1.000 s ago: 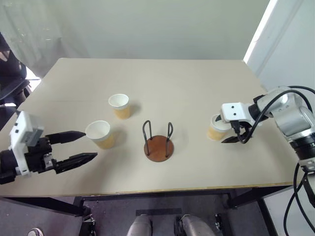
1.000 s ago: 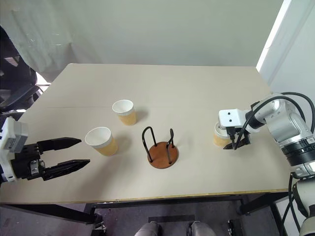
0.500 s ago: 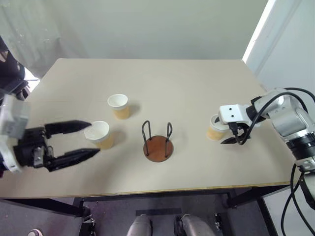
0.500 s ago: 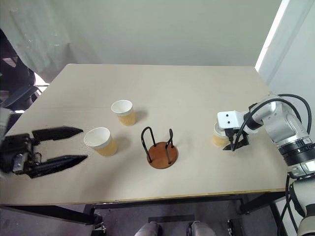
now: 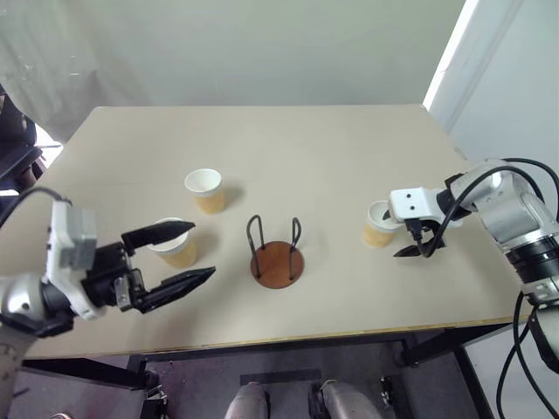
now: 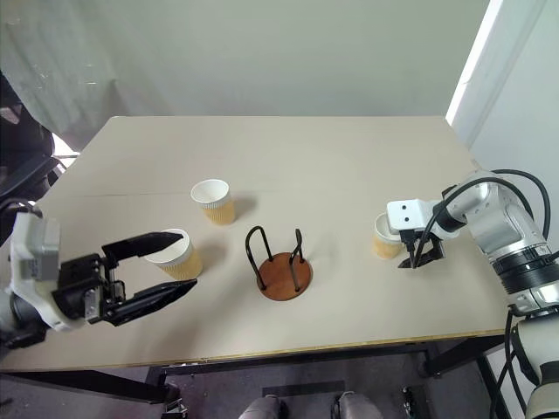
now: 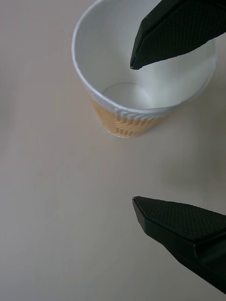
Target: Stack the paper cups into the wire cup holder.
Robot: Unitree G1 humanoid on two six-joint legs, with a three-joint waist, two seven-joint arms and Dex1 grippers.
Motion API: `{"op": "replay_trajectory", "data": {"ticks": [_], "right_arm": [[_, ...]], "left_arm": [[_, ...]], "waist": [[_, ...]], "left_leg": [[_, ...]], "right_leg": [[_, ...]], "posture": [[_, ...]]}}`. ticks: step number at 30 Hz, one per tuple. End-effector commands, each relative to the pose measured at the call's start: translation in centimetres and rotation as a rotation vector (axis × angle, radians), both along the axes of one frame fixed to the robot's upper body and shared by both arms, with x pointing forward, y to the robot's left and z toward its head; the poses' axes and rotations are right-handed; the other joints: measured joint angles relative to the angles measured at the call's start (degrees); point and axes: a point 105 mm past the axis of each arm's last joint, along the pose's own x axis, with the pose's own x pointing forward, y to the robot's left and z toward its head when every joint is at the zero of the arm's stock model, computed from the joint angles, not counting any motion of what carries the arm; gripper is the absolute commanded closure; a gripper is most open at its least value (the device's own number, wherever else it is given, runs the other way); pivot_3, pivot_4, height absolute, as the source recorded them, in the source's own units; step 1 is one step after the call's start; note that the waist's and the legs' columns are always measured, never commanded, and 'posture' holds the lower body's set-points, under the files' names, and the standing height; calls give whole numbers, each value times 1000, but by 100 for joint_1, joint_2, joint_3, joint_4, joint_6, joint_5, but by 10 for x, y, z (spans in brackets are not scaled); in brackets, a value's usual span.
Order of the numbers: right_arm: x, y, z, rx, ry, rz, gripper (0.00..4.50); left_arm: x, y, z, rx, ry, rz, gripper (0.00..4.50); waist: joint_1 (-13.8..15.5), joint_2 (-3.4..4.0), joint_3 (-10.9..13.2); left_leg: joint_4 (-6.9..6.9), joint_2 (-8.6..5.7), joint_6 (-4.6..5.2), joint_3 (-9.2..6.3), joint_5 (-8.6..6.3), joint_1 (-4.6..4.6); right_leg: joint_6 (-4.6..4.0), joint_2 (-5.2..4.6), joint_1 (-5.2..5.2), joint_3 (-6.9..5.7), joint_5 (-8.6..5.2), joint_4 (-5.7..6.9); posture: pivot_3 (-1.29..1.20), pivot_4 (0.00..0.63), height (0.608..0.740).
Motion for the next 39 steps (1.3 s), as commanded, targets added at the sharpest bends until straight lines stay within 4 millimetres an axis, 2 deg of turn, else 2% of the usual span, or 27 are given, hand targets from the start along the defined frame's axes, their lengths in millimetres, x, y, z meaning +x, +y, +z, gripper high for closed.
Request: {"op": "replay_trajectory", "data": {"ticks": [1, 7, 20, 23, 34, 39], "right_arm": [[1, 2, 10, -1, -39, 18, 29], [2, 3, 9, -3, -38, 27, 29], [3, 6, 0, -23, -31, 44, 29], [4, 5, -3, -33, -32, 42, 537], [8, 3, -11, -50, -30, 35, 4455], [10, 3, -3, -34, -42, 34, 4455]], "left_arm": [[-5, -5, -6, -1, -43, 19, 0], [-7, -9, -13, -69, -97, 55, 0], [-13, -12, -33, -60, -47, 72, 0], [-13, -11, -36, -49, -35, 74, 0], [-12, -10, -38, -35, -26, 92, 0], [-12, -9, -37, -32, -27, 95, 0]], "waist": [[1, 0, 0], [25, 0, 0], [24, 0, 0], [22, 0, 0], [22, 0, 0], [21, 0, 0]], "left_leg": [[0, 0, 0, 2, 0, 0], [4, 1, 9, 2, 5, 10], [6, 1, 11, 10, 6, 21], [6, 1, 11, 10, 6, 21], [6, 1, 11, 12, 6, 23], [6, 1, 11, 12, 6, 26]], "right_leg": [[2, 0, 0, 1, -1, 0], [7, 0, 12, 2, -4, 2], [15, 0, 22, 8, -10, 0], [15, 0, 23, 8, -10, 0], [15, 0, 23, 10, -10, 0], [14, 0, 27, 10, -10, 0]], "posture": [[0, 150, 740], [0, 150, 740], [0, 150, 740], [0, 150, 740], [0, 150, 740], [0, 150, 740]]}}
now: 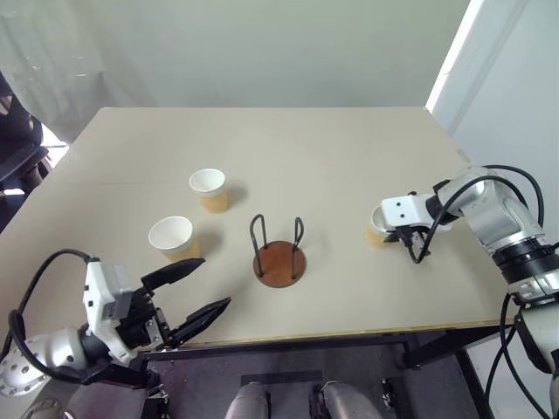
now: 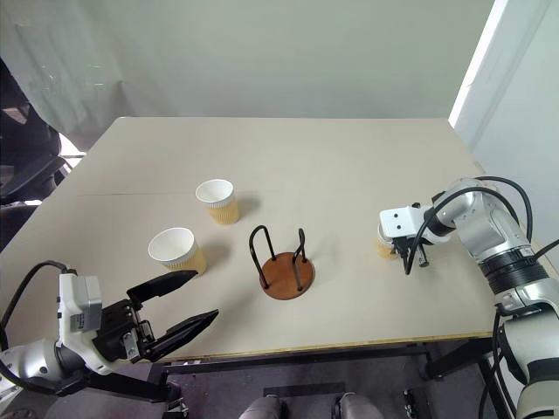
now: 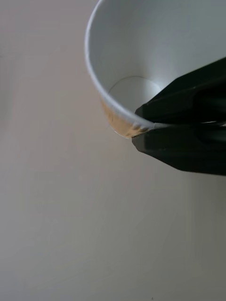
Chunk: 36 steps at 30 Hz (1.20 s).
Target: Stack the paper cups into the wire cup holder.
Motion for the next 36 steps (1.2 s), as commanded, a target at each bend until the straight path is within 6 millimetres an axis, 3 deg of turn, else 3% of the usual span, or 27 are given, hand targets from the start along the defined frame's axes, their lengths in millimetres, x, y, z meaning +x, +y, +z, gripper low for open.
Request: {"op": "replay_trajectory", "data": {"ticks": [1, 7, 18, 22, 29, 36], "right_arm": [[3, 0, 16, 18, -36, 8, 4455], [-6, 13, 57, 103, -68, 87, 4455], [-65, 91, 141, 492, -26, 477, 4455], [-75, 124, 144, 545, -19, 562, 4455], [-67, 165, 133, 556, -65, 590, 4455], [-65, 170, 120, 485, -76, 619, 4455]], "left_arm": [[-1, -2, 7, 11, -36, -10, 0], [-2, -2, 6, 11, -27, -11, 0], [1, -1, 2, 15, -19, -14, 0], [2, -1, 2, 19, -19, -17, 0], [-1, -2, 0, 20, -18, -11, 0], [-6, 0, -3, 23, -13, 13, 0]], "waist": [[-1, 0, 0], [-4, 5, 3], [-11, 6, 3], [-15, 4, 2], [-21, 4, 3], [-18, 2, 1]], "left_leg": [[0, 0, 0, 0, 0, 0], [-1, 0, 0, 2, 0, 0], [-8, -2, 0, 4, 0, -2], [-9, -1, 0, 3, 0, 1], [-8, -1, 1, 3, -1, 0], [-5, -1, 0, 2, -13, -15]], "right_leg": [[0, 0, 0, 0, 0, 0], [-4, 0, -2, 0, -4, 0], [-15, 3, 1, 0, -46, 1], [-19, 3, 1, 0, -49, 2], [-31, 2, -3, 0, -51, 5], [-41, -1, -15, 0, -53, 5]], "posture": [[0, 150, 740], [0, 150, 740], [0, 150, 740], [0, 150, 740], [0, 150, 740], [0, 150, 740]]}}
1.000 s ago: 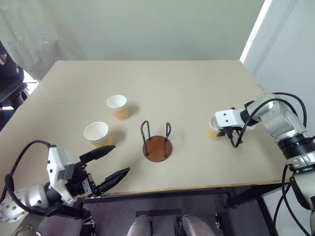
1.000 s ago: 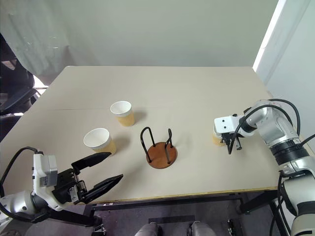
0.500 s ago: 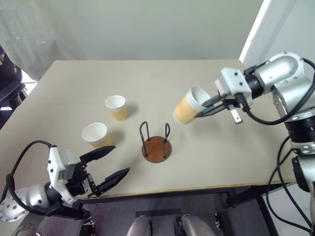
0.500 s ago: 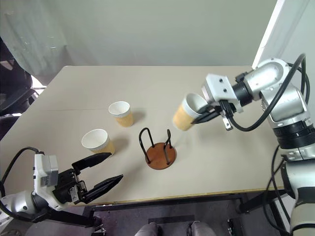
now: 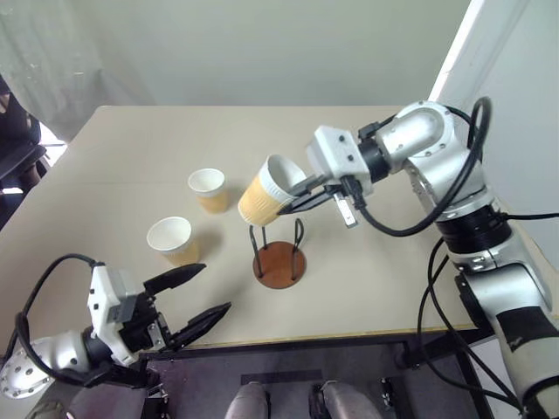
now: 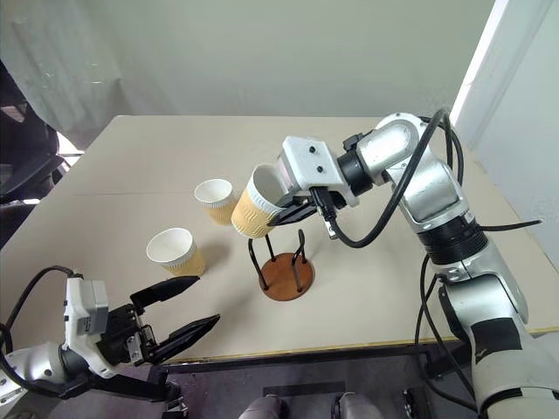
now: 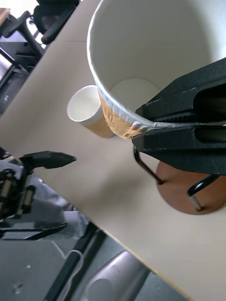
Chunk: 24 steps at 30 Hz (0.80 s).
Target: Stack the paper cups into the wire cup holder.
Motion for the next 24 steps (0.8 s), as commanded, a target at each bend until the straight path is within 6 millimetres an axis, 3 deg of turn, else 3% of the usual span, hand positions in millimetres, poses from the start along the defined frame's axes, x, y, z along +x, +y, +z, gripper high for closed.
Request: {"op": "replay_trajectory", "data": {"ticks": [1, 11, 24], "right_arm": [[-3, 2, 4, -27, -61, 30, 4455], [-8, 7, -8, -103, -102, 85, 4455], [2, 7, -23, -176, -148, 80, 4455]], "left_arm": [[-4, -2, 8, 16, -52, 5, 0], [-3, 0, 8, 19, -55, 19, 0], [-5, 1, 7, 22, -55, 37, 0]], "waist": [[-7, 0, 0], [-9, 0, 0], [-9, 0, 0]], "left_leg": [[0, 0, -1, 0, -4, 1], [0, 2, -4, 1, -13, 3], [1, 3, -4, 1, -14, 5]], "right_leg": [[1, 0, 0, 0, 1, 0], [6, 1, -3, -3, 4, 5], [0, 1, -2, -3, 6, 6]], "posture": [[0, 150, 740], [0, 150, 740], [0, 150, 740]]}}
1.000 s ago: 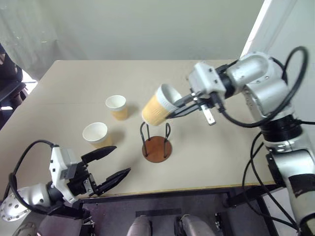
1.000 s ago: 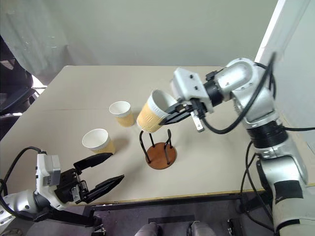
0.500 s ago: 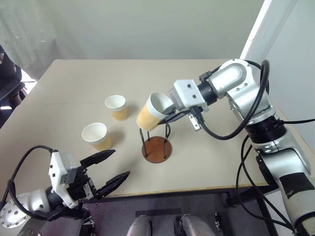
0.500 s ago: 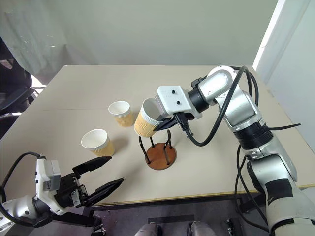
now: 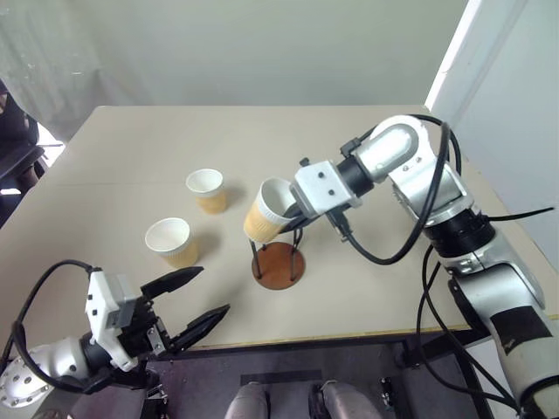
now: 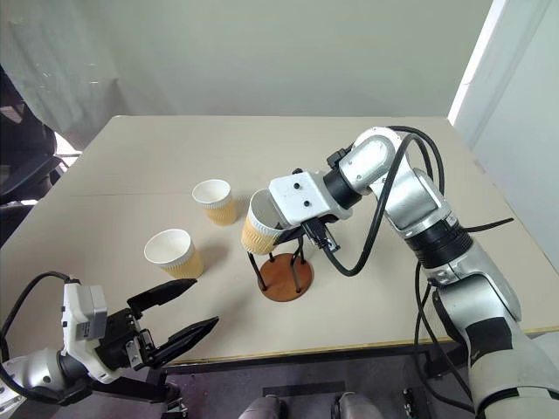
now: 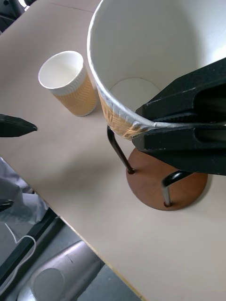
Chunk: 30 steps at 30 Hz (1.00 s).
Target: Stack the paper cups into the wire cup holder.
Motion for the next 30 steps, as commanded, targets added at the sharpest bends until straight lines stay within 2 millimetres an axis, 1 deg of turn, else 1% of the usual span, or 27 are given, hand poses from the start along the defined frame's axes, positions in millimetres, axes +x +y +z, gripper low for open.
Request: {"op": "replay_trajectory", "data": {"ticks": [1, 13, 21, 24, 27, 30], "right_arm": [[-1, 0, 6, -8, -38, 22, 4455], [-4, -9, 8, -44, -51, 42, 4455], [-3, -9, 8, -60, -71, 42, 4455], [-3, -8, 7, -65, -72, 47, 4455], [-2, -7, 5, -72, -71, 51, 4455], [-2, -7, 3, -84, -71, 55, 4455]], "left_arm": [[-3, 0, 8, 20, -49, 3, 0], [0, 3, 9, 25, -54, 5, 0], [1, 3, 9, 26, -58, 3, 0], [2, 4, 16, 9, -86, 6, 0], [1, 2, 36, -54, -157, 4, 0], [0, 3, 43, -78, -178, 11, 0]], "waist": [[0, 0, 0], [-1, 0, 0], [-4, 0, 0], [-3, 0, 0], [-4, 0, 0], [-5, 1, 0]], "left_leg": [[0, 0, 0, 0, 0, 0], [0, 0, -1, 0, -1, 0], [0, 1, -1, 0, -1, 1], [0, 1, -1, 0, -1, 1], [0, 1, -1, 0, -1, 1], [0, 1, -1, 0, -1, 1]], "right_leg": [[0, 0, 0, 0, 0, 0], [-4, 0, 0, 0, 2, 0], [-3, 0, 0, -1, 4, 0], [-4, 0, 0, -1, 4, 0], [-4, 0, 0, -1, 5, 0], [-3, 0, 0, -2, 8, 2]], "posture": [[0, 150, 740], [0, 150, 740], [0, 150, 740], [0, 150, 740], [0, 150, 740], [0, 150, 740]]}}
